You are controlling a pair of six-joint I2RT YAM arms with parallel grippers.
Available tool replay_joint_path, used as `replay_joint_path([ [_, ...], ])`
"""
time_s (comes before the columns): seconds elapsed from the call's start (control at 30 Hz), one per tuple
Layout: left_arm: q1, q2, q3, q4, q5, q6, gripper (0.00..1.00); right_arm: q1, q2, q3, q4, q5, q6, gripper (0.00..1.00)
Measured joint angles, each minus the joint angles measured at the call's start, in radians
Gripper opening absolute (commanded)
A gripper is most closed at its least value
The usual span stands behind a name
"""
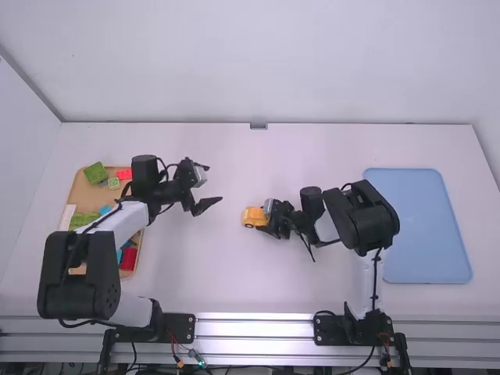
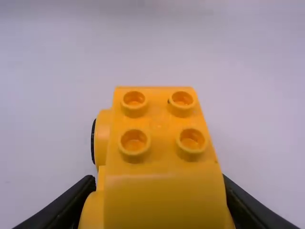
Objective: Assemble lego blocks to make yellow taxi
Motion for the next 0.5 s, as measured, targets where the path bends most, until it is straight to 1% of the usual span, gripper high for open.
replay_joint_path([
  [0.03,0.002,0.000,0.000,0.003,-0.014,-0.016,0.99,-0.009,-0.015,-0.002,-0.009,0.023,0.017,0.44],
  [0.13,0.002,0.000,0.000,0.016,-0.095,-0.088,1.00,-0.066,-0.126,-0.007,-0.074,0.146,0.084,0.43],
  [0.17,0.002,0.000,0.000,0.019,-0.122,-0.103,0.97,-0.091,-0.174,-0.006,-0.107,0.194,0.103,0.43],
  [0.2,0.000,0.000,0.000,0.023,-0.148,-0.115,0.99,-0.116,-0.217,-0.006,-0.142,0.235,0.114,0.43],
  [0.27,0.000,0.000,0.000,0.029,-0.187,-0.138,0.99,-0.182,-0.327,-0.006,-0.235,0.338,0.136,0.41],
  [0.3,0.001,0.000,0.000,0.034,-0.205,-0.146,0.99,-0.216,-0.375,-0.006,-0.280,0.387,0.142,0.39],
  [0.33,0.001,0.000,0.000,0.035,-0.206,-0.146,0.99,-0.225,-0.385,-0.006,-0.291,0.399,0.142,0.39],
  [0.37,0.000,0.000,0.000,0.042,-0.222,-0.153,0.99,-0.275,-0.443,-0.006,-0.356,0.469,0.151,0.37],
  [0.43,0.001,0.000,0.000,0.047,-0.232,-0.158,0.99,-0.320,-0.488,-0.006,-0.418,0.526,0.159,0.36],
  [0.47,0.001,0.000,0.000,0.054,-0.238,-0.163,0.99,-0.375,-0.531,-0.006,-0.481,0.586,0.173,0.37],
  [0.5,0.000,0.000,0.000,0.059,-0.241,-0.164,0.99,-0.407,-0.553,-0.006,-0.514,0.618,0.185,0.37],
])
